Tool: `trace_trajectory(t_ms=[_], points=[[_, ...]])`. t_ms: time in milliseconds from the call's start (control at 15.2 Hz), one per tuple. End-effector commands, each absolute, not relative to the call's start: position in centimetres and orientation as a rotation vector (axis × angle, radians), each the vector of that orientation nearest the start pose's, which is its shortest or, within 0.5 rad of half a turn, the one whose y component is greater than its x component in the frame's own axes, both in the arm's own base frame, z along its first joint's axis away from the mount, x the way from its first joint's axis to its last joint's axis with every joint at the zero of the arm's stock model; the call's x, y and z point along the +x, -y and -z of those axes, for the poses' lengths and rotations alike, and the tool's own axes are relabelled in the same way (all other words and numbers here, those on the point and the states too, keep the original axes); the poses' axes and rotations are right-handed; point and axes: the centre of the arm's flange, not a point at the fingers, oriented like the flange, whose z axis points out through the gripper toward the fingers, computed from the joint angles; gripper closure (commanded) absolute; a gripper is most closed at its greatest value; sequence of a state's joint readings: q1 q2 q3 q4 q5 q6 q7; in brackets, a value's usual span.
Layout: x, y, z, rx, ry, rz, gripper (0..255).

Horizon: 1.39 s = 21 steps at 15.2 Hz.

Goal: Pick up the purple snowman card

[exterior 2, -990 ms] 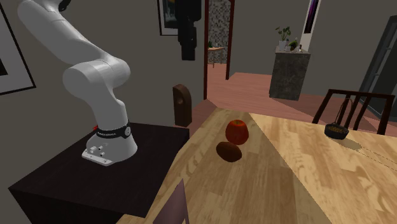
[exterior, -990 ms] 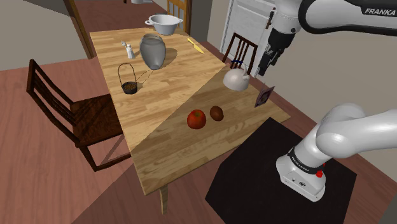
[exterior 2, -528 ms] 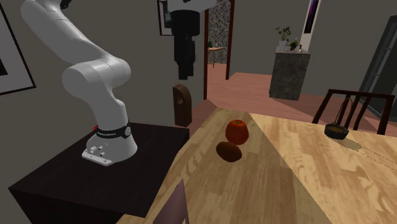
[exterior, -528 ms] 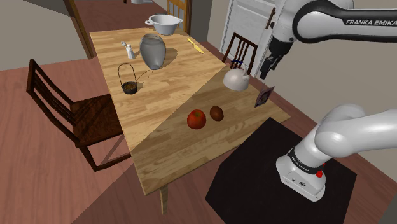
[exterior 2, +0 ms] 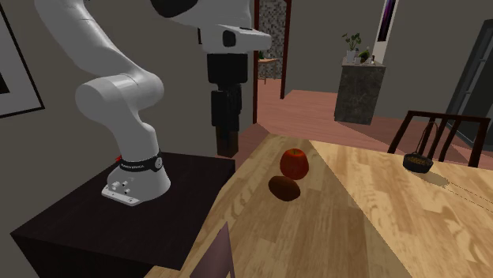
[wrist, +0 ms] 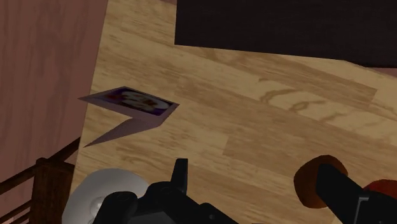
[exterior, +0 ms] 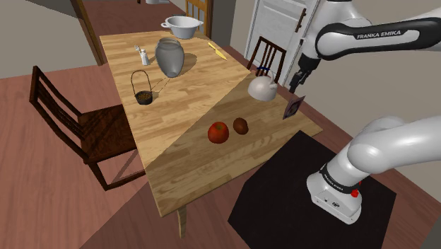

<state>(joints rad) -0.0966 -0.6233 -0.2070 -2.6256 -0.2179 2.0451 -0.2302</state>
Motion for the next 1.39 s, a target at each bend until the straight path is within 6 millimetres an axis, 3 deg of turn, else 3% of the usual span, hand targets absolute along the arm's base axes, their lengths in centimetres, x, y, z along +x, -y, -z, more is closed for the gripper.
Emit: trace_trajectory(t_ms=[0, 660, 1188, 1320], points=[[34.5, 13.9, -42.6, -3.214, 0.094, 0.030, 0], [36.0, 24.1, -33.6, -3.171, 0.083, 0.022, 0], [36.1, 24.3, -29.4, -3.170, 0.082, 0.022, 0], [36.1, 24.3, -29.4, -3.170, 0.082, 0.022, 0]])
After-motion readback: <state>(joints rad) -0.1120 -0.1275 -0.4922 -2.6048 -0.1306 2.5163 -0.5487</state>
